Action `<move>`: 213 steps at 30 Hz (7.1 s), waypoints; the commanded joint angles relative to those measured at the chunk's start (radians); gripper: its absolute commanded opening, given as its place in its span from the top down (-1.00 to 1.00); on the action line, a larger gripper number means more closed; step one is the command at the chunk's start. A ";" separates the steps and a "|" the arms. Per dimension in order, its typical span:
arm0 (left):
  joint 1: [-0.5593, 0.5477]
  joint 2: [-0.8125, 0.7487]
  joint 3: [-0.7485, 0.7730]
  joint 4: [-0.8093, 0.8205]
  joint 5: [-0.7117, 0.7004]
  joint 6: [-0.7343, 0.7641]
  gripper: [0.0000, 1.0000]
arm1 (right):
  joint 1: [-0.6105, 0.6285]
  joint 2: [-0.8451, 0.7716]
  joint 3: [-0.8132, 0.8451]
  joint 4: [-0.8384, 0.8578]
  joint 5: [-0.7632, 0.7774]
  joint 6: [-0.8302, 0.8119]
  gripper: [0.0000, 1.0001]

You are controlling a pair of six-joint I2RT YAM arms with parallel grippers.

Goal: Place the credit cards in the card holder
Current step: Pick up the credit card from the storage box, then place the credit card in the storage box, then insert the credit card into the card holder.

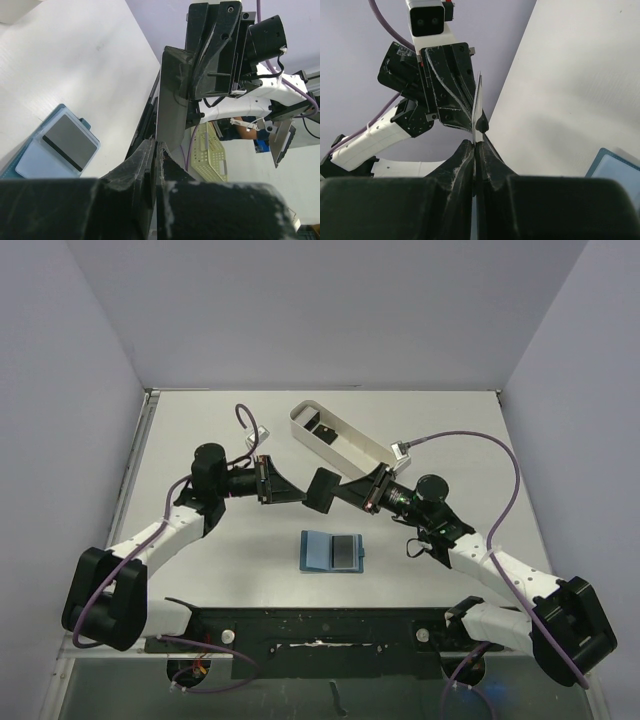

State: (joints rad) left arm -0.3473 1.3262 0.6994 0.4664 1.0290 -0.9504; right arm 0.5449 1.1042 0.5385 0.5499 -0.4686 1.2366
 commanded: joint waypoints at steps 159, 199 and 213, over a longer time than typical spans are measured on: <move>-0.254 0.213 -0.020 -0.394 -0.564 0.374 1.00 | 0.014 0.223 -0.076 -0.235 0.017 -0.304 1.00; -0.319 0.212 -0.086 -0.450 -0.783 0.334 1.00 | 0.044 0.428 -0.134 -0.113 -0.038 -0.318 1.00; -0.336 0.144 -0.176 -0.423 -0.829 0.248 1.00 | 0.072 0.423 -0.128 -0.097 0.047 -0.273 1.00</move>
State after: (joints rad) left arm -0.6651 1.5017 0.5671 0.0891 0.2310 -0.6865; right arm 0.6106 1.5345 0.3965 0.4568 -0.4980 0.9730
